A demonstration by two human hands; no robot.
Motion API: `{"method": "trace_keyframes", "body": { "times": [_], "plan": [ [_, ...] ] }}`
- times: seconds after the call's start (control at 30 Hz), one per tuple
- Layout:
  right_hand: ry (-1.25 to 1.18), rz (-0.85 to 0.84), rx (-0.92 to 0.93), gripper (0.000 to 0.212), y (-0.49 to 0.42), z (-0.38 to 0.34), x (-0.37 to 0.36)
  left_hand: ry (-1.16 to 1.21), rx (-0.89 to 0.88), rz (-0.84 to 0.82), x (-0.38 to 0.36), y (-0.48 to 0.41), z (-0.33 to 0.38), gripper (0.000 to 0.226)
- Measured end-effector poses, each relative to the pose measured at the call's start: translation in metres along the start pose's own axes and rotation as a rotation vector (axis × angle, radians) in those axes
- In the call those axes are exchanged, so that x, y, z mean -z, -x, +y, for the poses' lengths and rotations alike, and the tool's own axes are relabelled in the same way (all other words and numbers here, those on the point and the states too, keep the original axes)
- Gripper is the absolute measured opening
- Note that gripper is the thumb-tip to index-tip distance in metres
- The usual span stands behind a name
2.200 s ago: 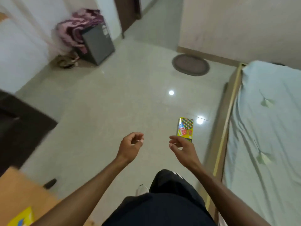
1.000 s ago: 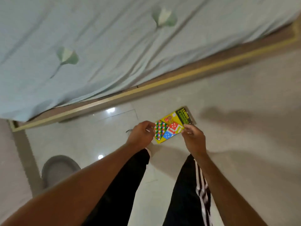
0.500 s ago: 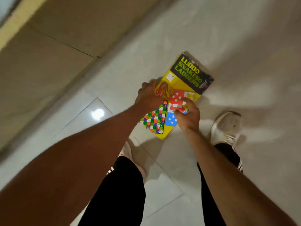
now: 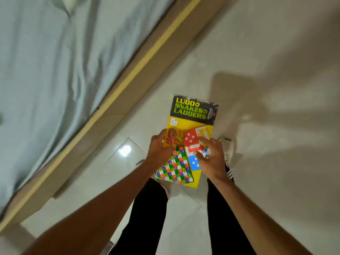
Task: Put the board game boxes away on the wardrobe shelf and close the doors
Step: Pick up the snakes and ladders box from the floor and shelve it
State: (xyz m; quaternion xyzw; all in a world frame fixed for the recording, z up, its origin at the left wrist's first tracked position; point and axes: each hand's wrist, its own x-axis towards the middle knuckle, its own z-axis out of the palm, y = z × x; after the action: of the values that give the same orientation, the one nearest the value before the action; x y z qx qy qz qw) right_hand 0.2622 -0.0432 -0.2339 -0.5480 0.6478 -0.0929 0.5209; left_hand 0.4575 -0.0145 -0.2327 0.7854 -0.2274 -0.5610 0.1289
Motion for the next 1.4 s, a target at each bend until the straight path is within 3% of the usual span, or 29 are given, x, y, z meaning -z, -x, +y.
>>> {"method": "trace_keyframes", "body": {
  "times": [0.23, 0.53, 0.7, 0.93, 1.13, 1.4],
  "plan": [
    [0.022, -0.08, 0.113, 0.049, 0.122, -0.157, 0.212, 0.133, -0.11, -0.006, 0.031, 0.232, 0.196, 0.033],
    [0.066, -0.028, 0.252, 0.055, 0.136, -0.265, 0.404, 0.19, -0.38, 0.037, 0.034, 0.34, 0.393, 0.038],
    [0.05, 0.078, 0.317, 0.057, 0.078, -0.297, 0.456, 0.194, -0.522, 0.084, 0.024, 0.326, 0.477, 0.046],
    [0.058, 0.151, 0.409, 0.056, -0.068, -0.379, 0.536, 0.204, -0.633, 0.118, 0.042, 0.237, 0.629, 0.059],
    [0.141, 0.192, 0.408, 0.058, -0.188, -0.468, 0.608, 0.159, -0.706, 0.056, 0.076, 0.156, 0.775, 0.07],
    [0.223, 0.192, 0.515, 0.061, -0.343, -0.585, 0.681, 0.151, -0.758, 0.203, 0.128, 0.065, 0.936, 0.072]
  ]
}}
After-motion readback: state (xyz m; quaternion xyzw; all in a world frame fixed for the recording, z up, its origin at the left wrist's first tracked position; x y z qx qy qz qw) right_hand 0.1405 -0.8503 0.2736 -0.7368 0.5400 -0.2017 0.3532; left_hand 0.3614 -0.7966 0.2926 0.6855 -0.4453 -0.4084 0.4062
